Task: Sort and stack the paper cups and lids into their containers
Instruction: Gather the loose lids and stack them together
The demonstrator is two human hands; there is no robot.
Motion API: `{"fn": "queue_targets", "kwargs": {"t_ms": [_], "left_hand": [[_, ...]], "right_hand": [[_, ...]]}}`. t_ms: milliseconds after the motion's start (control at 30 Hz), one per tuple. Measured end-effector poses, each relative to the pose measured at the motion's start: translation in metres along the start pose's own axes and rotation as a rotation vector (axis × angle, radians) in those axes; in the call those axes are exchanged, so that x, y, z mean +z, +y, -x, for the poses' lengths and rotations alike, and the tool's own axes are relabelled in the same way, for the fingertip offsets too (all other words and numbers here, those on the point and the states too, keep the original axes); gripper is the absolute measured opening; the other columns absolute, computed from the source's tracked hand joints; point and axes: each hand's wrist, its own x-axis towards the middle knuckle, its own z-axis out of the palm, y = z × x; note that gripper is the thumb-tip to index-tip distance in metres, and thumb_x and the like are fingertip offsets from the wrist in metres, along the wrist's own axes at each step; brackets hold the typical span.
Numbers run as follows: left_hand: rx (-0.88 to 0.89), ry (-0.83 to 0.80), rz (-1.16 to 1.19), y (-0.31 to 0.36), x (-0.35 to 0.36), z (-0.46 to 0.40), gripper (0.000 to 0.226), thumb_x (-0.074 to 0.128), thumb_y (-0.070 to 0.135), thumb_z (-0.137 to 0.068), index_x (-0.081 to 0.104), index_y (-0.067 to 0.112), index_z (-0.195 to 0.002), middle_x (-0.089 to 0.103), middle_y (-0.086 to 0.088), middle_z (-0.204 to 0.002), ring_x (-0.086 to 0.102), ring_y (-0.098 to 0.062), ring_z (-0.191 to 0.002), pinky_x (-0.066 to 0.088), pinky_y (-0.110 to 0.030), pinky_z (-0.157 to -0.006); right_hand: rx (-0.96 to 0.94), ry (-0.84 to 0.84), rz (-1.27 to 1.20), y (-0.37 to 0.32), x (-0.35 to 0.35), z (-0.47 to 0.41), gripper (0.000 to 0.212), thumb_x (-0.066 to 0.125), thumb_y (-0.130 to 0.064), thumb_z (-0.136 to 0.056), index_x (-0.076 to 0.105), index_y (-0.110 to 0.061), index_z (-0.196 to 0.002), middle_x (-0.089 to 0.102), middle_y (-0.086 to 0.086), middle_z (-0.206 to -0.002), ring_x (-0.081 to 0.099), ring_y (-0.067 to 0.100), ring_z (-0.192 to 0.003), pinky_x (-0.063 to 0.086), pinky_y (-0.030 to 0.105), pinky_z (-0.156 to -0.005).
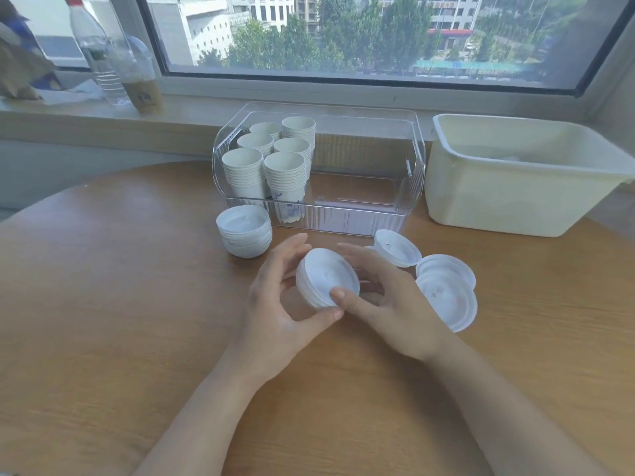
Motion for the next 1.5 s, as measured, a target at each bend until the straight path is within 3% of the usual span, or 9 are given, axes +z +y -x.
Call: {"fn": "queue_targets", "kwargs": {"t_ms": [200, 300, 400, 600, 933, 1100, 1267, 1500], "left_hand": [[-0.015, -0.04, 0.064, 0.005, 0.0, -0.003, 0.084, 0.094, 0.047, -0.074, 0.054, 0.038, -0.148, 0.065, 0.012, -0.142, 0.06, -0.014, -0.136, 0.05, -0.034, -0.112], [-0.026, -0.111, 0.072, 0.005, 0.0, -0.003, 0.085, 0.093, 0.048, -0.077, 0.051, 0.044, -0.151, 0.064, 0.01, -0.145, 0.059, -0.016, -0.138, 0.048, -0.042, -0.115], [-0.023, -0.176, 0.074, 0.005, 0.0, -0.002, 0.091, 0.094, 0.038, -0.078, 0.046, 0.046, -0.155, 0.058, 0.009, -0.151, 0.056, -0.017, -0.141, 0.05, -0.038, -0.114], [-0.025, -0.157, 0.096, 0.004, 0.0, -0.003, 0.095, 0.096, 0.037, -0.075, 0.045, 0.046, -0.154, 0.061, 0.012, -0.148, 0.057, -0.016, -0.14, 0.049, -0.029, -0.112], [-0.036, -0.158, 0.072, 0.008, -0.001, -0.002, 0.091, 0.096, 0.043, -0.073, 0.049, 0.043, -0.151, 0.063, 0.011, -0.144, 0.06, -0.016, -0.136, 0.053, -0.04, -0.109], [-0.017, -0.17, 0.06, 0.008, -0.002, -0.001, 0.086, 0.094, 0.035, -0.078, 0.05, 0.039, -0.151, 0.063, 0.008, -0.144, 0.059, -0.02, -0.136, 0.055, -0.044, -0.107], [-0.014, -0.157, 0.038, 0.007, -0.001, -0.002, 0.087, 0.092, 0.041, -0.08, 0.047, 0.038, -0.154, 0.059, 0.008, -0.15, 0.054, -0.022, -0.142, 0.048, -0.052, -0.113], [-0.013, -0.151, 0.033, 0.007, -0.001, -0.001, 0.091, 0.093, 0.048, -0.077, 0.046, 0.043, -0.155, 0.057, 0.011, -0.152, 0.051, -0.02, -0.144, 0.047, -0.052, -0.114]], "right_hand": [[0.076, -0.104, -0.217, -0.003, -0.001, -0.003, 0.068, 0.068, -0.044, -0.097, 0.045, -0.021, -0.156, 0.066, -0.005, -0.142, 0.062, 0.013, -0.132, 0.05, 0.042, -0.113], [0.033, -0.175, -0.207, -0.002, -0.002, -0.004, 0.057, 0.067, -0.035, -0.1, 0.048, -0.026, -0.153, 0.065, -0.007, -0.144, 0.061, 0.014, -0.134, 0.049, 0.038, -0.112], [0.031, -0.168, -0.217, 0.0, -0.006, -0.004, 0.055, 0.071, -0.033, -0.098, 0.051, -0.03, -0.15, 0.067, -0.008, -0.14, 0.063, 0.013, -0.131, 0.05, 0.03, -0.11], [0.014, -0.117, -0.259, 0.001, -0.014, -0.004, 0.052, 0.07, -0.034, -0.095, 0.057, -0.032, -0.145, 0.068, -0.006, -0.138, 0.061, 0.016, -0.132, 0.05, 0.037, -0.111], [0.017, -0.174, -0.306, -0.001, -0.014, -0.004, 0.063, 0.078, -0.016, -0.091, 0.054, -0.019, -0.148, 0.064, 0.002, -0.142, 0.059, 0.023, -0.135, 0.049, 0.039, -0.113], [0.021, -0.182, -0.307, -0.004, -0.017, -0.002, 0.063, 0.078, -0.016, -0.09, 0.054, -0.019, -0.148, 0.065, 0.003, -0.14, 0.06, 0.022, -0.133, 0.05, 0.036, -0.111], [0.018, -0.189, -0.333, -0.006, -0.019, -0.004, 0.067, 0.076, -0.014, -0.091, 0.048, -0.015, -0.152, 0.061, 0.005, -0.146, 0.057, 0.025, -0.138, 0.049, 0.04, -0.112], [0.022, -0.197, -0.352, -0.008, -0.019, -0.002, 0.059, 0.075, -0.014, -0.092, 0.054, -0.017, -0.148, 0.065, 0.003, -0.14, 0.061, 0.023, -0.133, 0.05, 0.03, -0.108]]}}
